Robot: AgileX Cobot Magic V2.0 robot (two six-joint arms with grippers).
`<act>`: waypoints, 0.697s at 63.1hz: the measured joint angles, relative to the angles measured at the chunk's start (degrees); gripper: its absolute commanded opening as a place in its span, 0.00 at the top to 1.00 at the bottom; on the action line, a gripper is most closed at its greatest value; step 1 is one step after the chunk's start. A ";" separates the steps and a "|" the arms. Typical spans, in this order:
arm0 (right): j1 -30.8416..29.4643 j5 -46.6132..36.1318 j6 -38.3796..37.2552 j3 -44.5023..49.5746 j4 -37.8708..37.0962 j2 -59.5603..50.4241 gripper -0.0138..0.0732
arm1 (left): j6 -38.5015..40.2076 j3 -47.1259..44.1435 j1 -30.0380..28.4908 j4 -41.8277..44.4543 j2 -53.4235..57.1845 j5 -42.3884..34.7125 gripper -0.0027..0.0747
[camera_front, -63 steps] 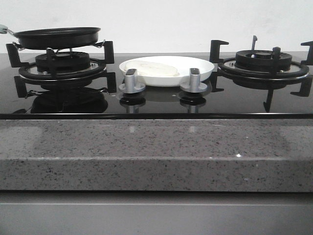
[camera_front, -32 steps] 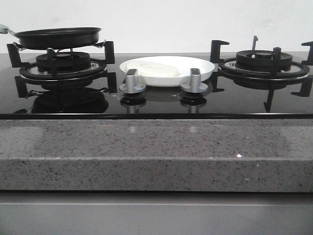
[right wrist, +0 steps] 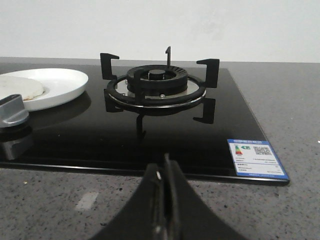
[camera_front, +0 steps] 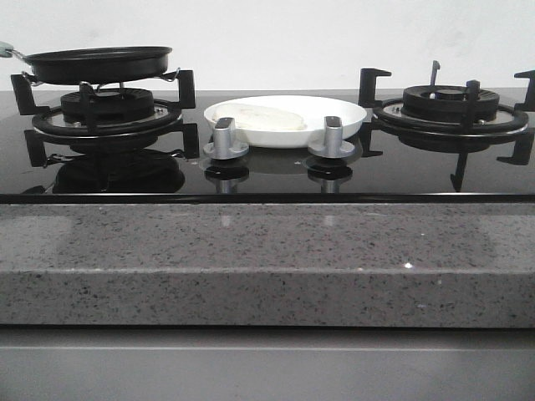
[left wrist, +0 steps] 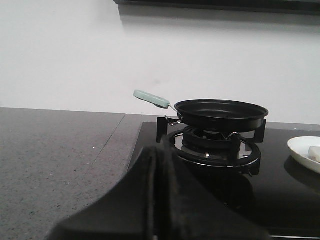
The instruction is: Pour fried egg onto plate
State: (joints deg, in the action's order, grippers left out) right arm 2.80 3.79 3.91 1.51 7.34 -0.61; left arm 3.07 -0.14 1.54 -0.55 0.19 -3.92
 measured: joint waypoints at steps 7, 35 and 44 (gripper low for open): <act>0.00 -0.90 -4.47 0.00 -3.62 0.00 0.98 | 0.00 0.00 0.00 0.00 0.00 0.00 0.99; 0.00 -5.32 -7.18 0.00 -6.42 0.00 0.98 | 0.00 0.00 0.00 0.00 0.00 0.00 0.99; 0.00 -5.45 -7.26 0.00 -6.51 0.00 0.98 | 0.00 0.00 0.00 0.00 0.00 0.00 0.99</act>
State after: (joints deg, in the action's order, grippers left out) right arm 2.80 -1.66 -3.35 1.51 0.83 -0.61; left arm 3.07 -0.14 1.54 -0.55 0.19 -3.92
